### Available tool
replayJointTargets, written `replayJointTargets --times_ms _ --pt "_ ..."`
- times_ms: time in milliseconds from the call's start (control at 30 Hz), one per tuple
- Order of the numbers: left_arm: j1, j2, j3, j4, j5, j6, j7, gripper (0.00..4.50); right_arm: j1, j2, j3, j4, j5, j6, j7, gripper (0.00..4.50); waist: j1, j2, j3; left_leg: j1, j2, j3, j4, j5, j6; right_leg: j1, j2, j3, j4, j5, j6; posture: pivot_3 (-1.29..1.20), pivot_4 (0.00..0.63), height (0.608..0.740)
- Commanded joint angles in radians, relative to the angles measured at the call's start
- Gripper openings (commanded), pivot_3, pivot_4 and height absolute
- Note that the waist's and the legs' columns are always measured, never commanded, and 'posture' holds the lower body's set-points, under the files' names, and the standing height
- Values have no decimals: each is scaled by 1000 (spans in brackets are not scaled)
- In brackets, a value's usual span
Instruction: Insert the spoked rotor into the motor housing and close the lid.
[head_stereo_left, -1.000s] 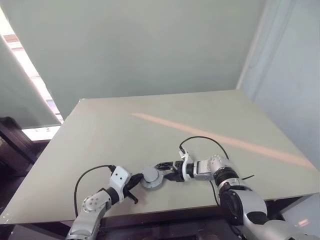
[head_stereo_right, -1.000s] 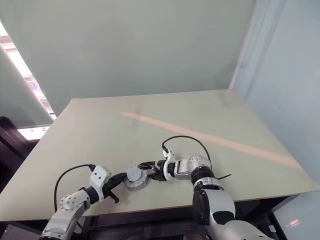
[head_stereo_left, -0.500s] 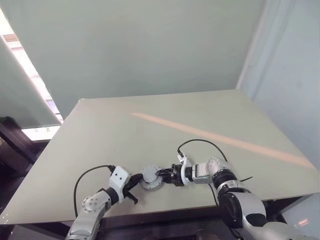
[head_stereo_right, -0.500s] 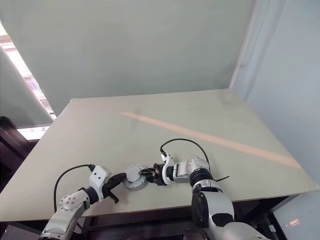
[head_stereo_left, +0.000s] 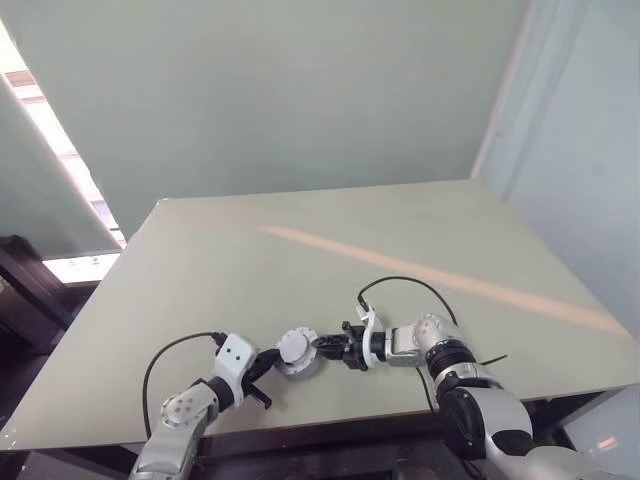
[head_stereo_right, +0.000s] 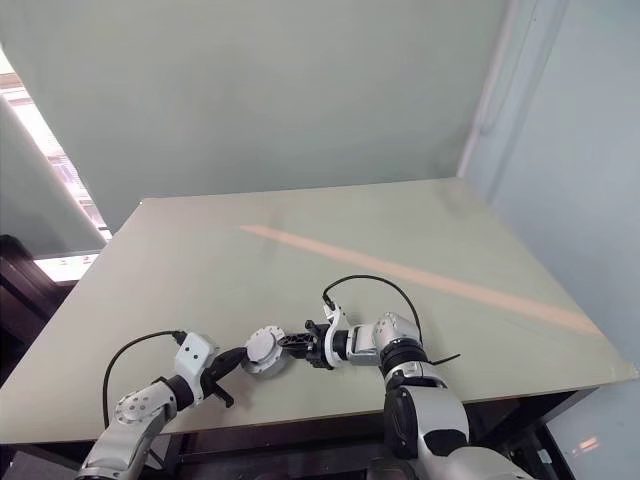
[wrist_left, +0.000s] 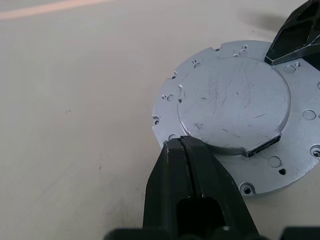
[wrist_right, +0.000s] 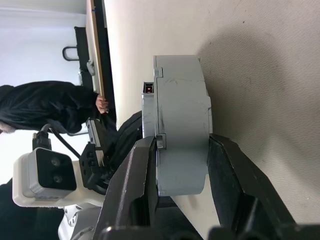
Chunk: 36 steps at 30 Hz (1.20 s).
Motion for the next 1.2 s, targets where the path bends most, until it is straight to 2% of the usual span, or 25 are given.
replayJointTargets --times_ms 33,100,200,400,533,800,967,1200 --pt "5 -17 -42 -20 -2 26 -21 0 2 24 25 -7 -2 2 -22 1202 0 0 0 0 0 0 0 0 0 0 0 0 0 0 0 0 0 740" --pt "4 5 -50 -32 7 81 -36 180 4 25 25 -7 -3 -1 -24 1202 -2 0 0 0 0 0 0 0 0 0 0 0 0 0 0 0 0 740" --pt "12 13 -27 -67 -30 148 -39 904 4 24 26 -6 -4 -6 -27 1202 -9 1 0 0 0 0 0 0 0 0 0 0 1 0 0 0 0 740" --pt "34 46 102 -144 -139 234 -40 3023 6 20 26 1 -7 -13 -27 1202 -13 0 0 0 0 0 -2 0 0 -1 0 0 0 0 0 0 0 740" --pt "34 18 236 -168 -238 243 16 4426 9 18 23 4 -3 -14 -26 1202 -15 -2 2 -1 1 0 -2 0 0 -2 1 0 0 0 0 0 0 740" --pt "73 -72 433 -305 -559 487 120 4500 22 32 -36 4 64 -6 -12 1202 -15 -5 3 -2 2 0 -5 0 0 -3 1 0 -2 -1 -1 0 0 740" --pt "89 -134 494 -350 -717 592 201 4500 34 54 -103 -18 137 3 1 1202 -15 -11 7 -2 2 -1 -5 0 0 -3 2 0 -2 -1 -1 0 0 740" --pt "123 -179 495 -373 -789 641 252 4500 25 91 -159 -77 226 32 -1 1202 -14 -14 10 -4 2 -1 -8 0 0 -3 3 0 -8 -1 -2 0 0 740"
